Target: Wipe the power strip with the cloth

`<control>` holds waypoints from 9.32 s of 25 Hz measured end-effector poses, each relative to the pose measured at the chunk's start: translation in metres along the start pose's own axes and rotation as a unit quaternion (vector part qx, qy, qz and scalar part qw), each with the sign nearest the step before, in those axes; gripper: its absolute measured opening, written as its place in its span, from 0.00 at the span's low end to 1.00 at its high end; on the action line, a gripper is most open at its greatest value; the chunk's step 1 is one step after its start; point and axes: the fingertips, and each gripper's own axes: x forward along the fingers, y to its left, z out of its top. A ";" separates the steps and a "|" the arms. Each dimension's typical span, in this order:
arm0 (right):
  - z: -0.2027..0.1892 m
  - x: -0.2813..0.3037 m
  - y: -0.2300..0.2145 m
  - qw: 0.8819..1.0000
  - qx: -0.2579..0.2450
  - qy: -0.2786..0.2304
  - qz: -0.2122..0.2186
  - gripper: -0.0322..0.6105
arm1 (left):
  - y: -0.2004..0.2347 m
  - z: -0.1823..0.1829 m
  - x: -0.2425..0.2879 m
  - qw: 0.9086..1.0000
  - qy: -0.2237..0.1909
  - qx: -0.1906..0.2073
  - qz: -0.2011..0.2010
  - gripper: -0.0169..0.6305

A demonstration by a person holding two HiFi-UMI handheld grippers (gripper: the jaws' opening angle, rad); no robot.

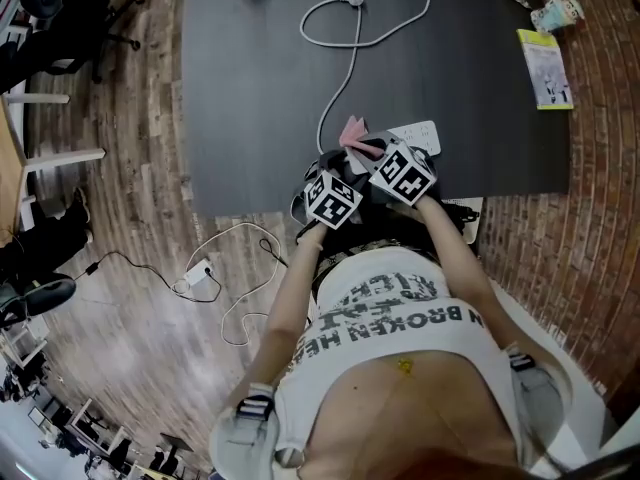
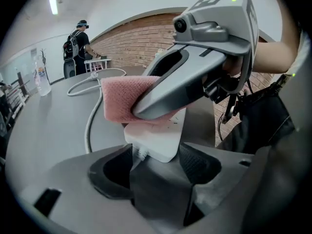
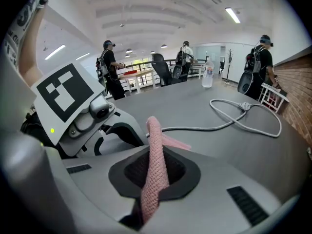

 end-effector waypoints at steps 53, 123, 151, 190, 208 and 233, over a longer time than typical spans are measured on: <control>-0.048 -0.013 -0.036 0.999 0.011 0.019 -0.032 0.08 | -0.004 -0.002 0.011 1.000 0.002 0.004 -0.021 0.47; -0.120 -0.084 -0.111 0.987 0.097 -0.007 -0.132 0.08 | -0.004 0.004 0.005 1.000 0.004 0.002 -0.009 0.47; -0.089 -0.091 -0.075 0.995 0.056 -0.026 -0.079 0.08 | -0.004 0.001 0.005 1.000 -0.002 0.002 -0.009 0.47; -0.051 -0.006 0.043 0.988 -0.109 0.040 0.098 0.07 | -0.004 0.003 0.006 1.000 -0.005 0.000 -0.008 0.47; -0.071 -0.029 0.009 0.997 -0.048 0.032 0.044 0.07 | -0.004 0.004 0.004 1.000 -0.001 0.000 -0.005 0.47; -0.092 -0.048 -0.020 0.999 -0.002 0.034 -0.001 0.07 | -0.003 0.003 0.006 1.000 -0.006 0.003 -0.006 0.47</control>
